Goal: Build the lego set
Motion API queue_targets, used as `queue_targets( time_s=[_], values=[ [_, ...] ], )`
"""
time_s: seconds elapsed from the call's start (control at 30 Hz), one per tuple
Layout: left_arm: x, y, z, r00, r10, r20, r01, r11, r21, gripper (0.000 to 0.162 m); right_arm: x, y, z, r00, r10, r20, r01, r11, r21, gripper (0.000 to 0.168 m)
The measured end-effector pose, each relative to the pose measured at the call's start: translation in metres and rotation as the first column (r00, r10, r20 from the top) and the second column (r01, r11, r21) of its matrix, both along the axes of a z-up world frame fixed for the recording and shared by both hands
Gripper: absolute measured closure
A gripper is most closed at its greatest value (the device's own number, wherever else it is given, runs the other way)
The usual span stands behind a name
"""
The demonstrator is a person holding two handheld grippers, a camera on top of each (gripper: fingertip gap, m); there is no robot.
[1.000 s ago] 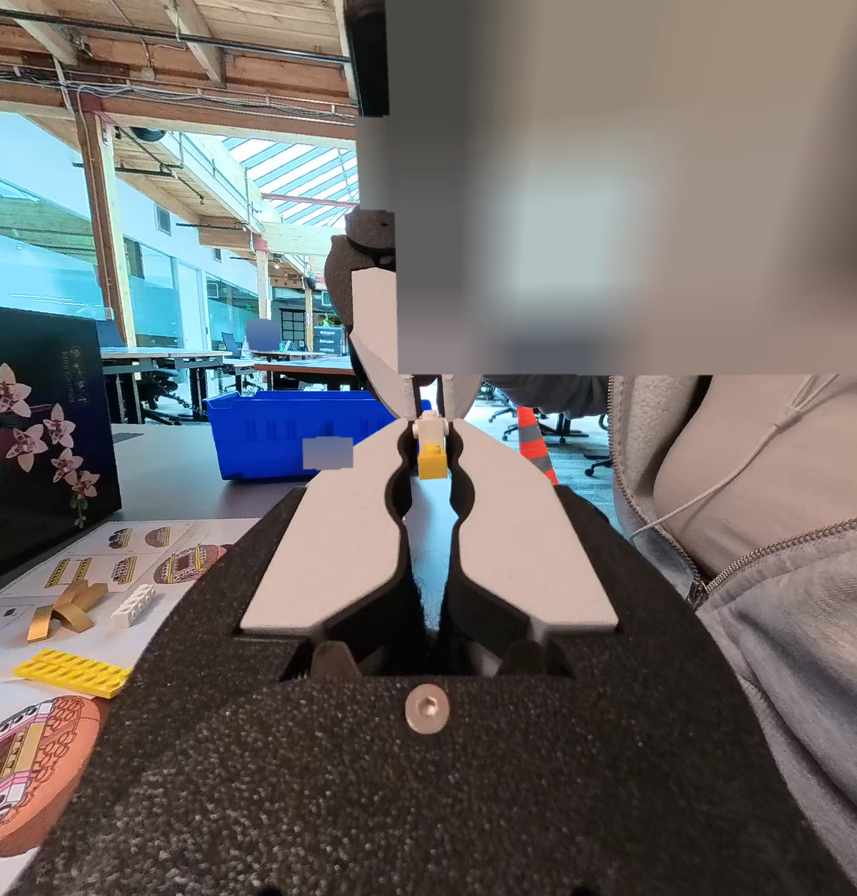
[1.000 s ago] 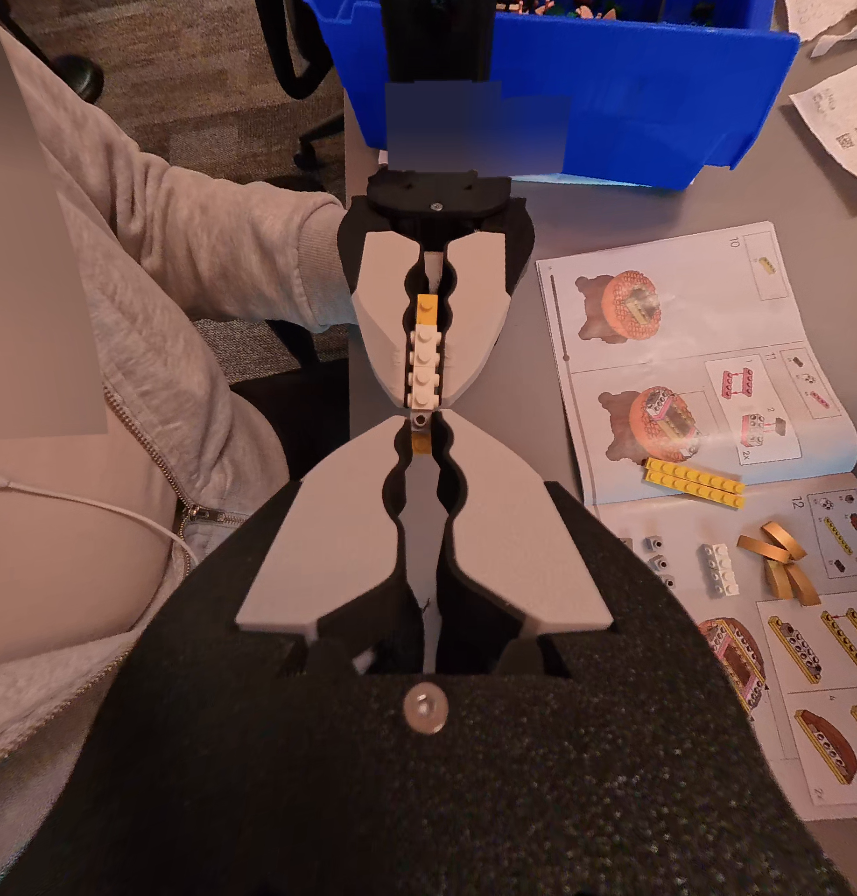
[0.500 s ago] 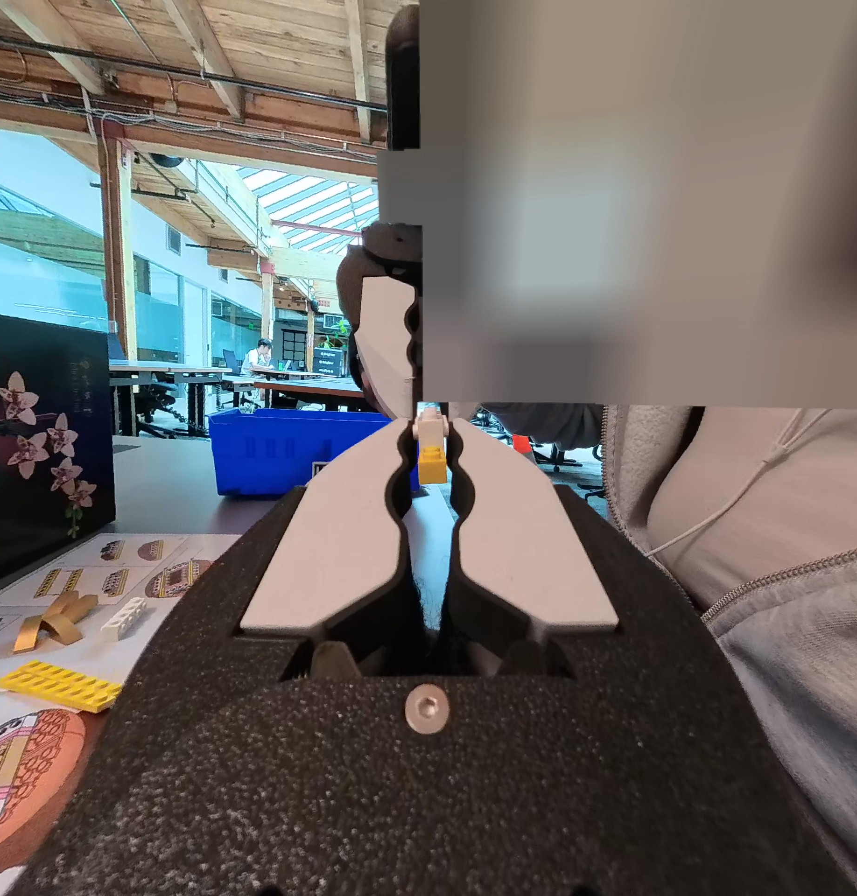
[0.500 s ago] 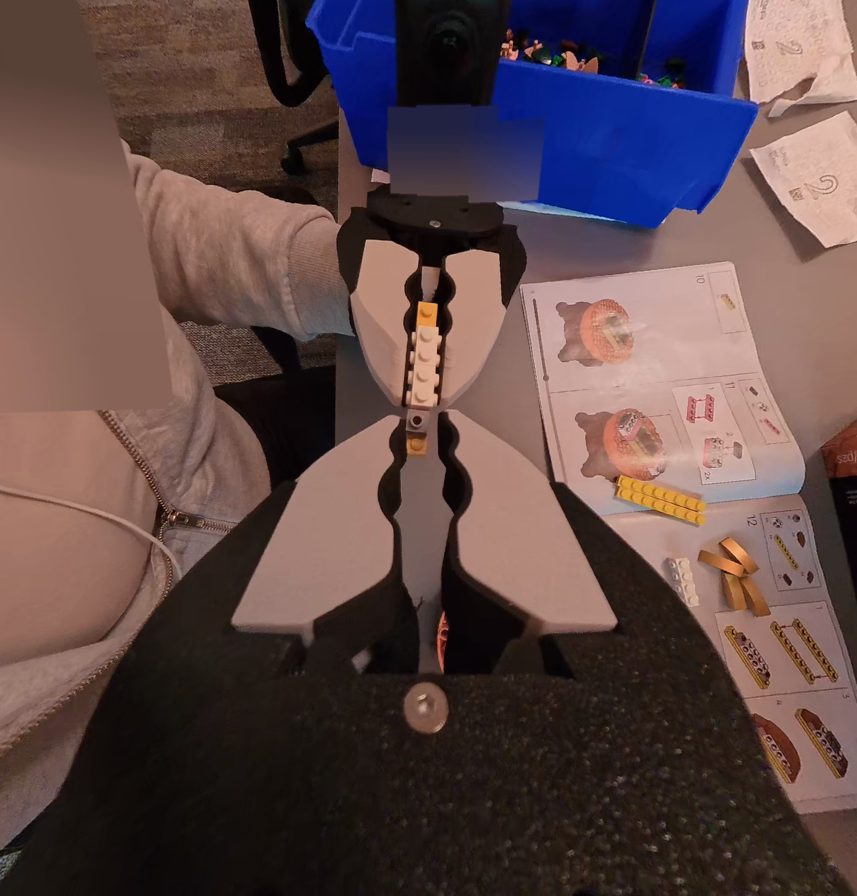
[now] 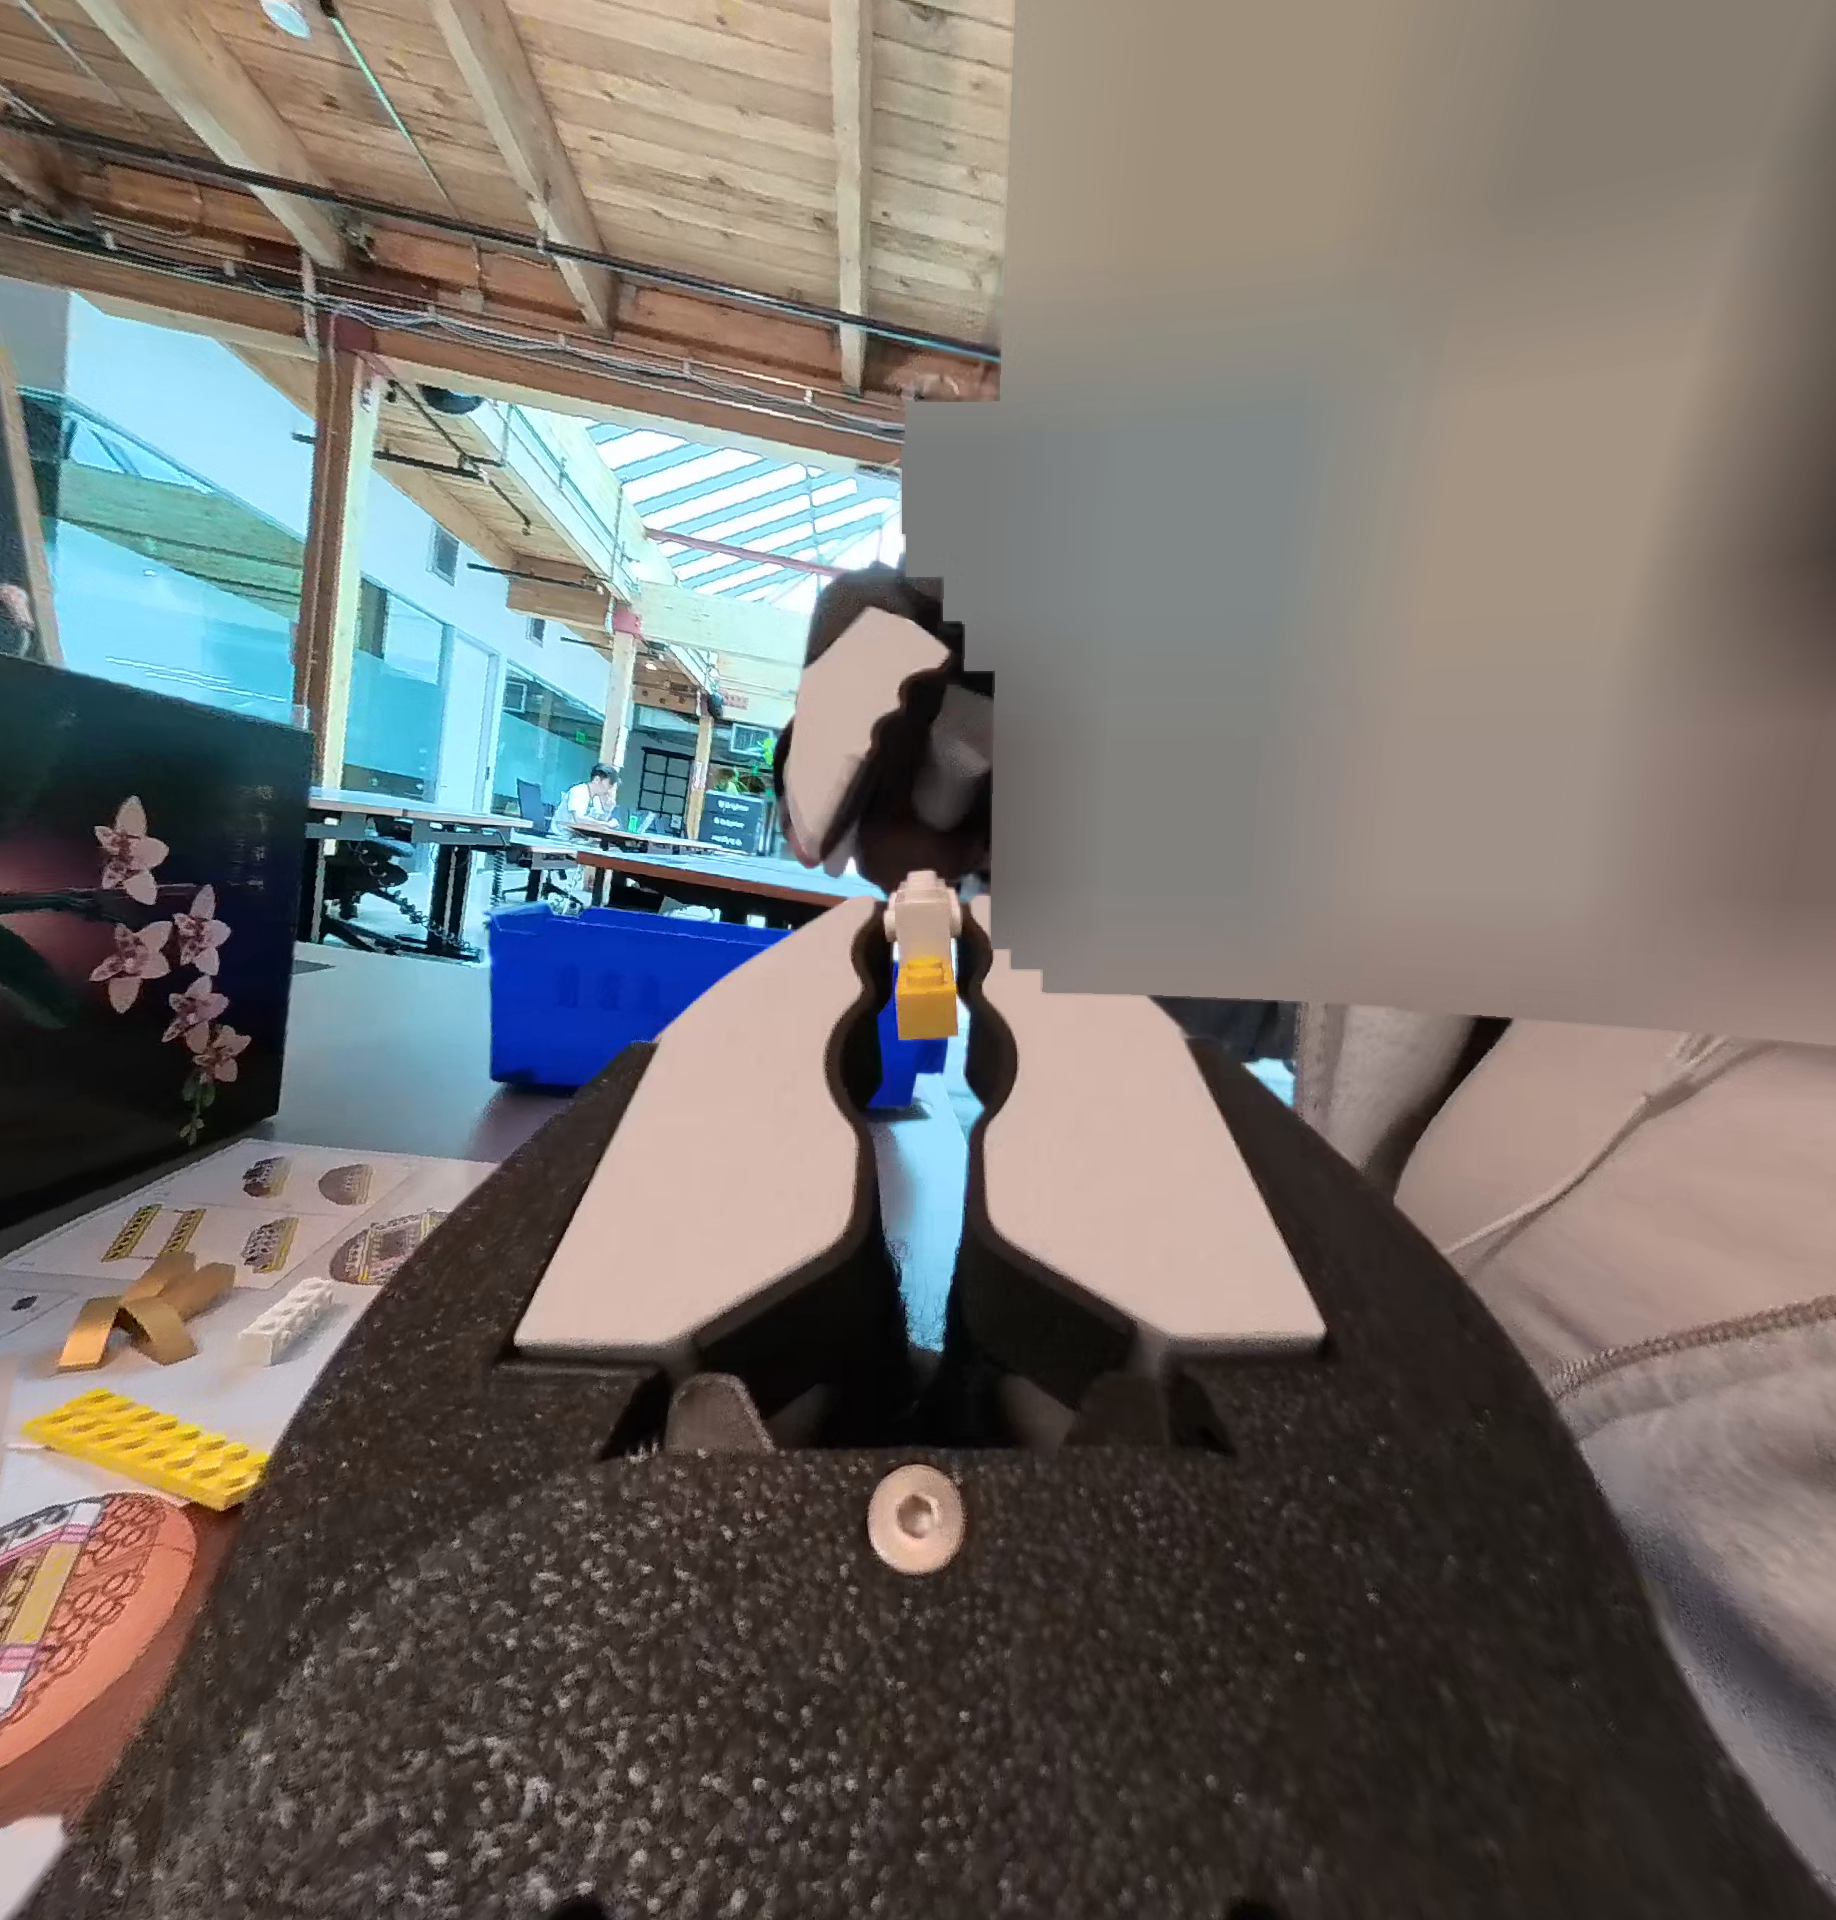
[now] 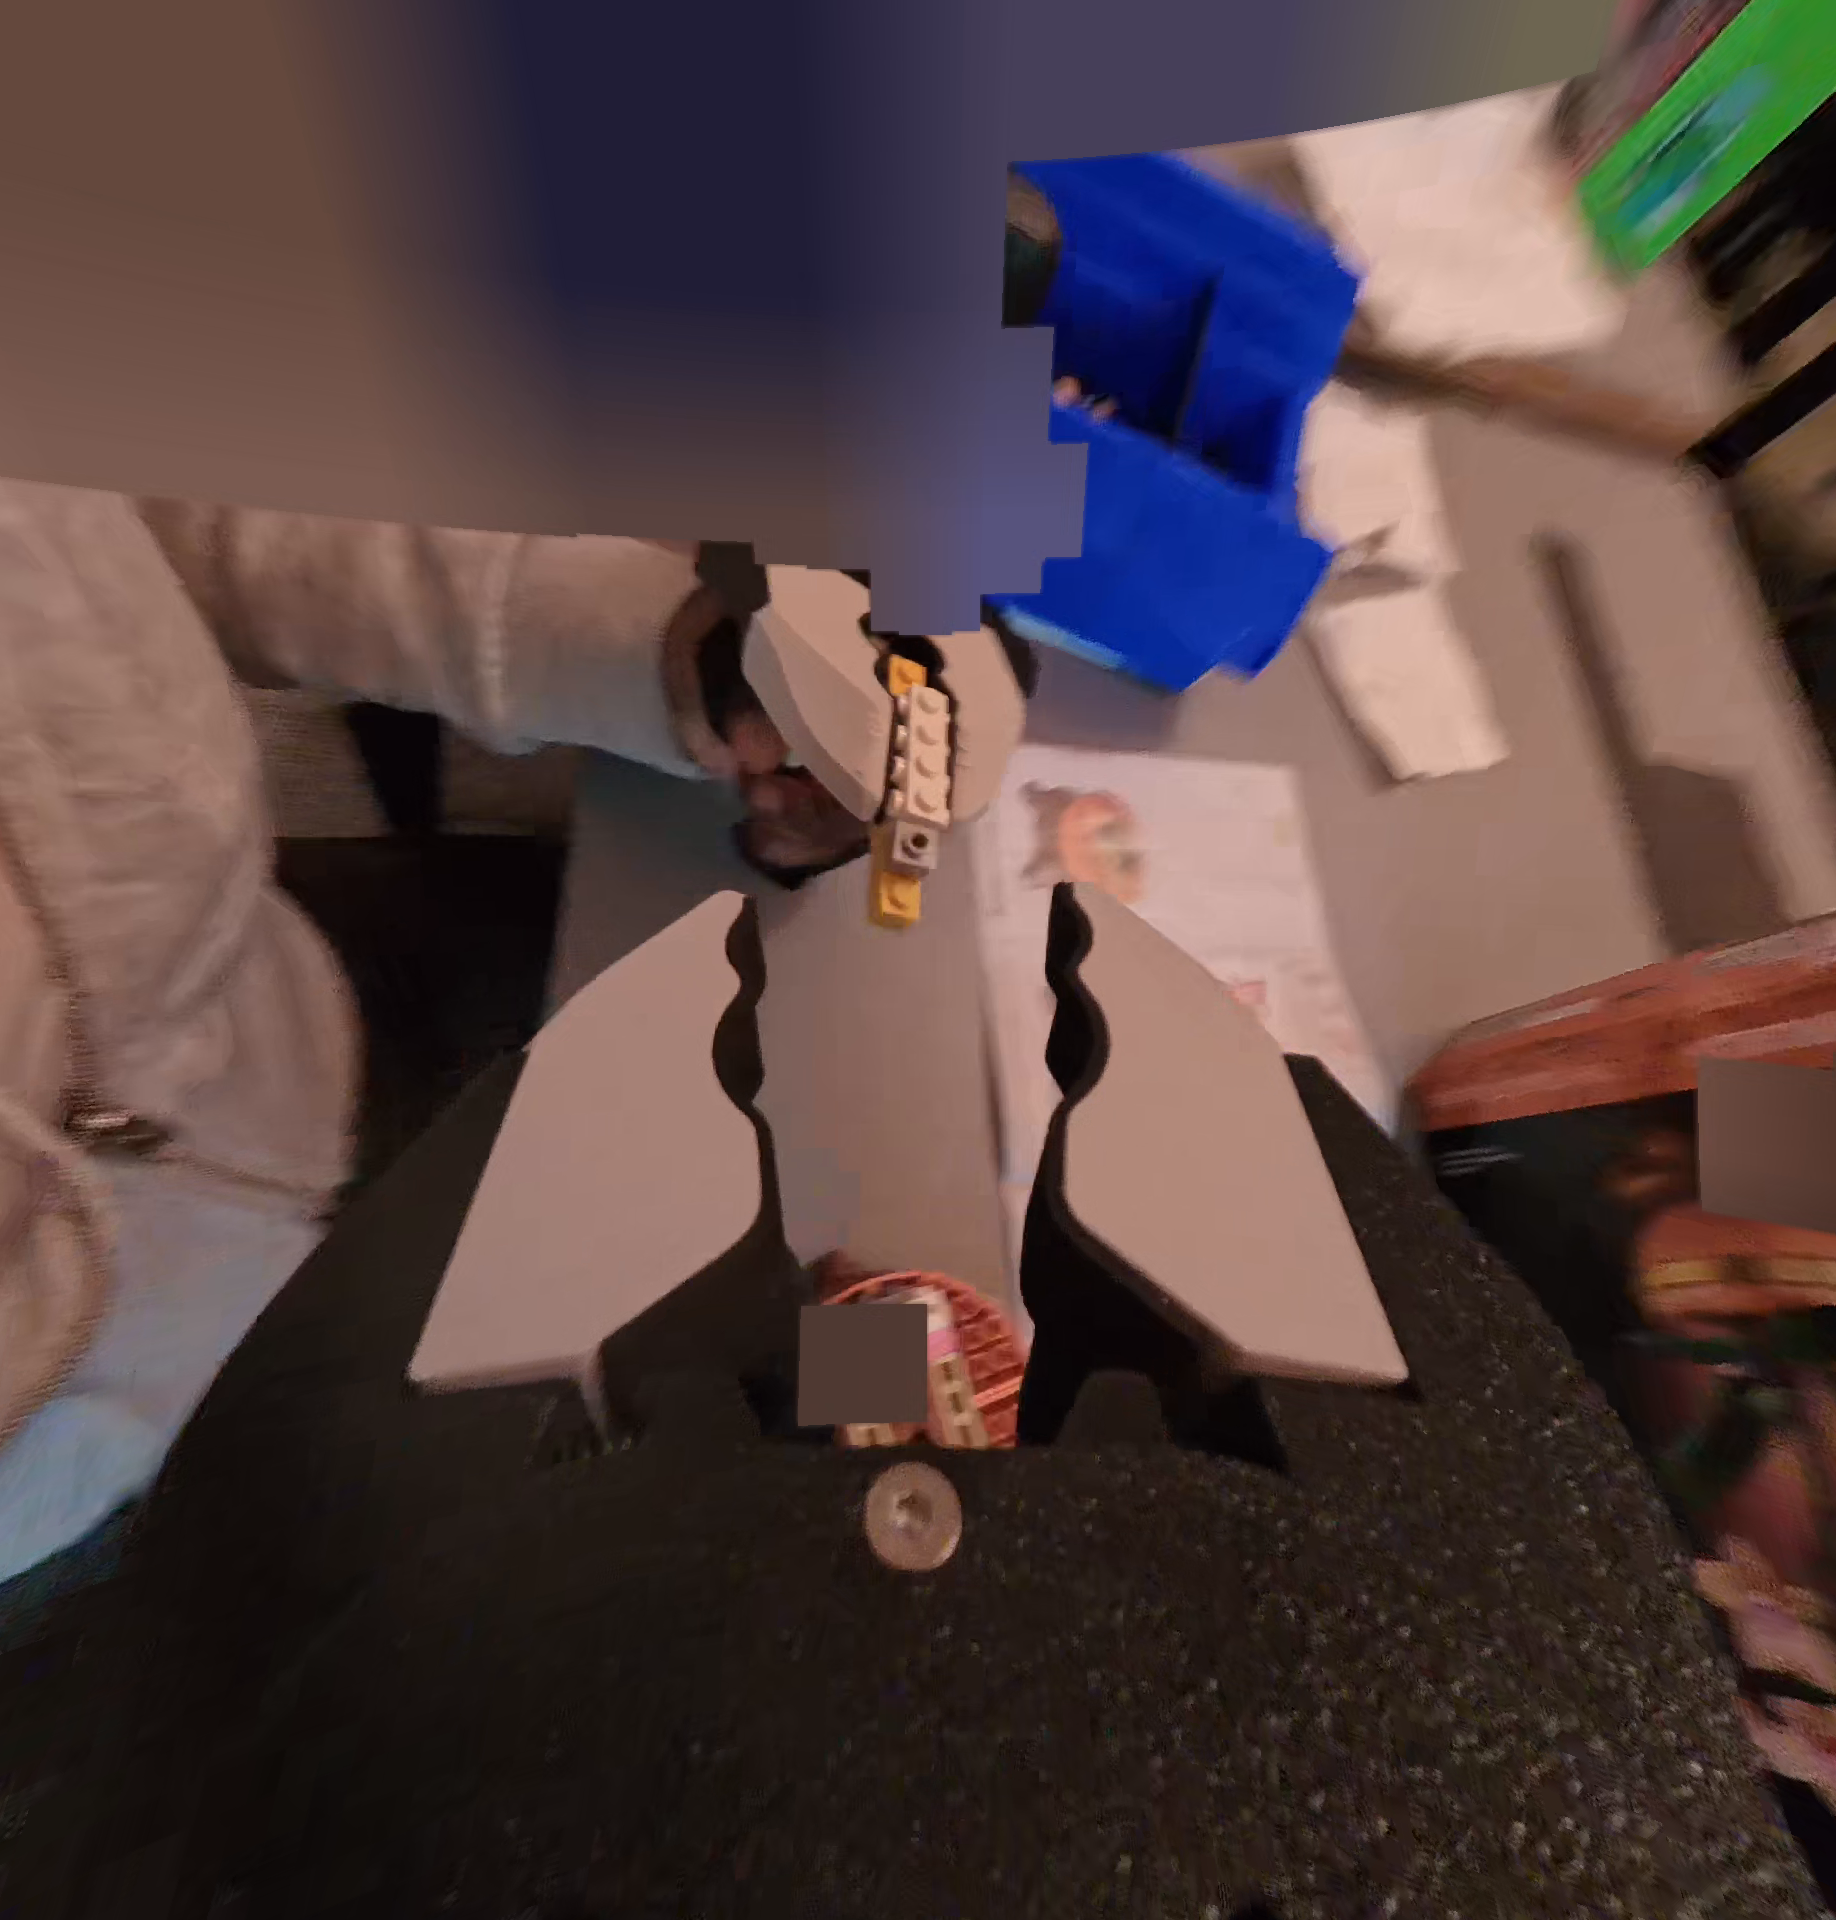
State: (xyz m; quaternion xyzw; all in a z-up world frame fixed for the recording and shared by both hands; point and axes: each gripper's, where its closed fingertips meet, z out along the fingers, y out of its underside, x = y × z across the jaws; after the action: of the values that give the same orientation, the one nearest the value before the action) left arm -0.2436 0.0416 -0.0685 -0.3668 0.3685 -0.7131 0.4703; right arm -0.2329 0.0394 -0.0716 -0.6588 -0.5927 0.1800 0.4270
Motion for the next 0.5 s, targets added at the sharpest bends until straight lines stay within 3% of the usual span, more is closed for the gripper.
queue_targets(
  time_s=[0.1,0.2,0.37,0.5],
  values=[
    [-0.004,0.006,0.007,1.0,0.009,0.02,-0.008,0.998,-0.062,0.152,0.005,0.005,0.014,0.994,0.027,-0.105,0.014,0.931,0.364,0.119],
    [-0.004,0.008,0.01,1.0,-0.003,0.028,0.006,0.993,-0.116,0.152,0.007,0.008,0.018,0.995,0.057,-0.079,0.012,0.736,0.677,0.121],
    [-0.002,0.003,0.015,0.999,-0.03,0.041,0.036,0.99,-0.134,0.152,-0.005,0.007,0.01,0.995,0.093,0.041,-0.09,0.613,0.785,0.122],
    [-0.003,0.001,0.017,0.997,-0.054,0.053,0.061,0.988,-0.144,0.152,-0.01,0.004,0.014,0.988,0.126,0.087,-0.144,0.568,0.811,0.133]
  ],
)
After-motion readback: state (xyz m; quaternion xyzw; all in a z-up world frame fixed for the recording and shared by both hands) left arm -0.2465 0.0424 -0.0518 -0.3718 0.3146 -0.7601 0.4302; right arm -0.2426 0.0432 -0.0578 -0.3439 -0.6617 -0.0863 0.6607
